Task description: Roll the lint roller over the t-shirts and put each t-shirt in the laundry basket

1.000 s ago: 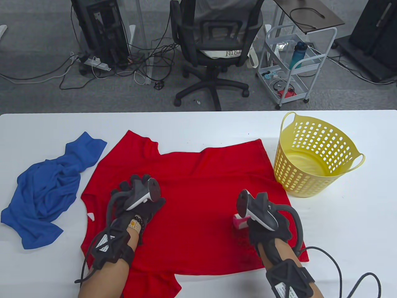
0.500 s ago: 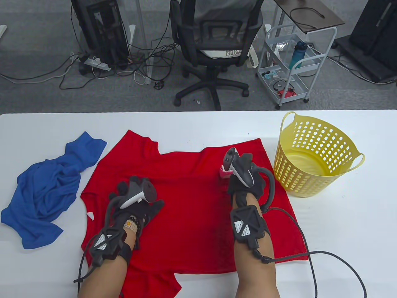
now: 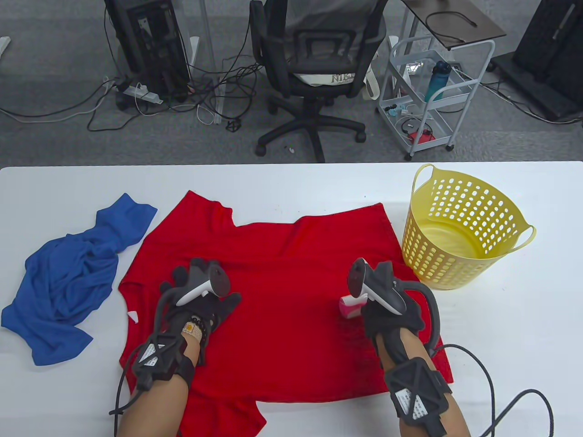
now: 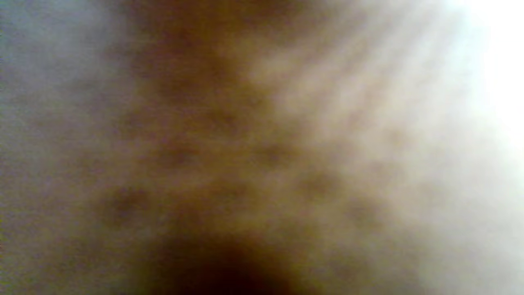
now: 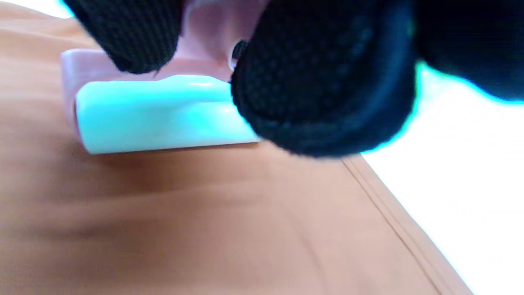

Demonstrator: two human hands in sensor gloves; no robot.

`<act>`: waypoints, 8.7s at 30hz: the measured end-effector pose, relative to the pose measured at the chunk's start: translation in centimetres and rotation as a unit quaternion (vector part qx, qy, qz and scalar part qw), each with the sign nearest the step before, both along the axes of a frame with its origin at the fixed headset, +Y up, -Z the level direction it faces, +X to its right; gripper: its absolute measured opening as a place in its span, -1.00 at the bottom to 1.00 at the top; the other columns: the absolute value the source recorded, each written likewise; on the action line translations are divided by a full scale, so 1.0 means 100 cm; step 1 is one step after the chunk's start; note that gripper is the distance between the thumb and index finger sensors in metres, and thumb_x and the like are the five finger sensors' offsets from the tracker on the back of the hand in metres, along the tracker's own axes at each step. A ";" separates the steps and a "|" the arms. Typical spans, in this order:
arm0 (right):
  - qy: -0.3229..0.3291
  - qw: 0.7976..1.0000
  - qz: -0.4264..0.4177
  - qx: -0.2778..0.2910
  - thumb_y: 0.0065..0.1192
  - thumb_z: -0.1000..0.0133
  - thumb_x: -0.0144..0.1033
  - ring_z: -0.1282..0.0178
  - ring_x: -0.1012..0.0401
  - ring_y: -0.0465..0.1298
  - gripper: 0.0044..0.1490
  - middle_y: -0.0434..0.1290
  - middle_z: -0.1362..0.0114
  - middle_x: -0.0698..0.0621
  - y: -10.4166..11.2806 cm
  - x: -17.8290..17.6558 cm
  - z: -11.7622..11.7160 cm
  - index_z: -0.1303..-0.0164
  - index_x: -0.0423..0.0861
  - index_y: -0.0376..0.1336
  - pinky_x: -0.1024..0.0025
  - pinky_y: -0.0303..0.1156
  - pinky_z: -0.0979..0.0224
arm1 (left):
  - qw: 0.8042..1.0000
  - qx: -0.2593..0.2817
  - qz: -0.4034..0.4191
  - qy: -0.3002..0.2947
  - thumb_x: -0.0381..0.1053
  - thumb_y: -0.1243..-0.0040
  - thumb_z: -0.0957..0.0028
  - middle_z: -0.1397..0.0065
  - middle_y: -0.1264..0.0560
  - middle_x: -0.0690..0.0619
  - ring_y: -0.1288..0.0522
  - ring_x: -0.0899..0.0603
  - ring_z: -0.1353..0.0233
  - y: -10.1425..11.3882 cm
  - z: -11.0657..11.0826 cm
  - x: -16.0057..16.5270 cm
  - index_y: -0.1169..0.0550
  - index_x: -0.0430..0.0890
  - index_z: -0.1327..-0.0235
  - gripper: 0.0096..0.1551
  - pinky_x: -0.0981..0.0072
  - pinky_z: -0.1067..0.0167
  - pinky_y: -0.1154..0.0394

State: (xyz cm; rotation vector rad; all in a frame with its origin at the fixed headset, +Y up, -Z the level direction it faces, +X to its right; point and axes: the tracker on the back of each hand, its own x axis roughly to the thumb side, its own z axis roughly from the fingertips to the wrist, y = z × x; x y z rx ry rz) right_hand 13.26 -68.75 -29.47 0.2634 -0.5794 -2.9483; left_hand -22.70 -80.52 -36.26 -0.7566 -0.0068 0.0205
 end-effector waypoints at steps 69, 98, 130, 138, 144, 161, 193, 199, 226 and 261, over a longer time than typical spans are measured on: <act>0.218 0.974 -0.034 0.051 0.12 0.26 0.25 -0.28 -0.18 0.34 0.10 0.20 -0.34 -0.21 -0.066 -0.197 -0.003 -0.40 -0.11 0.02 -0.10 0.43 -0.28 | 0.949 0.315 0.034 -0.006 0.41 0.19 0.05 -0.63 -0.40 -0.16 -0.41 -0.40 -0.55 0.107 0.065 -0.065 -0.18 -0.10 -0.60 -0.01 -0.48 -0.38 -0.24; 0.210 0.819 -0.402 0.352 0.29 0.04 -0.13 -0.25 -0.17 0.53 -0.43 0.47 -0.28 -0.13 0.067 -0.033 0.054 -0.15 -0.07 0.38 -0.20 0.44 -0.28 | 0.961 0.277 -0.014 0.011 0.40 0.18 0.05 -0.58 -0.46 -0.14 -0.45 -0.38 -0.53 0.082 0.054 -0.080 -0.25 -0.10 -0.57 -0.04 -0.48 -0.37 -0.24; 0.124 0.933 -0.239 0.239 0.54 0.17 -0.18 -0.04 -0.15 0.52 0.04 0.22 -0.32 -0.28 -0.014 -0.058 0.003 -0.40 0.15 -0.04 0.05 0.62 0.06 | 0.966 0.254 -0.041 -0.034 0.40 0.17 0.06 -0.58 -0.47 -0.13 -0.45 -0.37 -0.53 0.072 0.055 -0.058 -0.26 -0.08 -0.56 -0.04 -0.49 -0.38 -0.22; 0.061 0.851 -0.234 0.467 0.53 0.16 -0.18 -0.06 -0.16 0.51 0.05 0.19 -0.33 -0.28 0.091 0.013 -0.005 -0.41 0.13 -0.06 0.03 0.61 0.04 | 0.968 0.250 -0.029 -0.011 0.40 0.17 0.06 -0.58 -0.47 -0.13 -0.45 -0.37 -0.53 0.074 0.053 -0.073 -0.26 -0.08 -0.56 -0.05 -0.49 -0.39 -0.23; -0.014 0.821 -0.133 0.555 0.53 0.15 -0.19 -0.09 -0.16 0.50 0.05 0.17 -0.35 -0.28 0.146 0.057 -0.032 -0.41 0.14 -0.08 0.02 0.60 0.01 | 0.968 0.252 -0.020 0.002 0.40 0.17 0.06 -0.59 -0.46 -0.13 -0.45 -0.37 -0.54 0.076 0.050 -0.078 -0.26 -0.08 -0.56 -0.05 -0.49 -0.39 -0.22; -0.231 0.874 -0.100 0.416 0.27 0.15 0.16 -0.48 -0.40 0.13 0.16 -0.10 -0.53 -0.36 0.103 0.128 -0.092 -0.51 -0.09 -0.15 -0.41 0.18 -0.40 | 0.965 0.258 -0.029 0.039 0.40 0.17 0.05 -0.60 -0.45 -0.13 -0.43 -0.38 -0.55 0.082 0.046 -0.102 -0.25 -0.07 -0.57 -0.04 -0.50 -0.40 -0.20; 0.120 0.949 -0.112 0.271 -0.13 0.19 0.35 -0.53 -0.43 -0.05 0.17 -0.16 -0.55 -0.34 -0.028 -0.027 0.036 -0.52 -0.09 -0.20 -0.49 0.01 -0.43 | 0.957 0.277 -0.009 -0.089 0.39 0.17 0.06 -0.62 -0.42 -0.13 -0.41 -0.38 -0.56 0.072 0.057 -0.032 -0.22 -0.07 -0.58 -0.04 -0.50 -0.40 -0.19; 0.126 0.958 -0.126 0.226 -0.16 0.21 0.36 -0.53 -0.43 -0.09 0.18 -0.19 -0.55 -0.34 -0.048 -0.022 0.031 -0.51 -0.09 -0.22 -0.50 -0.02 -0.43 | 0.951 0.295 -0.014 -0.087 0.40 0.17 0.06 -0.63 -0.39 -0.13 -0.39 -0.38 -0.57 0.070 0.057 -0.034 -0.19 -0.06 -0.59 -0.03 -0.50 -0.41 -0.18; 0.119 0.974 -0.048 0.185 -0.04 0.15 0.30 -0.54 -0.41 -0.10 0.13 -0.17 -0.56 -0.33 -0.060 -0.013 0.024 -0.51 -0.08 -0.20 -0.54 -0.10 -0.42 | 0.949 0.178 -0.155 0.209 0.24 0.04 -0.06 -0.67 -0.10 -0.22 -0.14 -0.44 -0.61 0.041 0.047 -0.187 0.09 -0.02 -0.59 -0.06 -0.34 -0.41 -0.29; 0.191 0.973 -0.075 0.109 0.23 0.14 0.18 -0.55 -0.42 -0.25 0.27 -0.37 -0.56 -0.28 -0.069 -0.029 0.025 -0.45 0.03 -0.44 -0.57 -0.23 -0.41 | 0.888 0.101 0.179 -0.412 0.06 -0.34 0.11 -0.21 -0.65 0.07 -0.50 -0.17 -0.31 0.072 0.120 0.088 -0.60 0.18 -0.13 -0.52 -0.10 -0.23 -0.52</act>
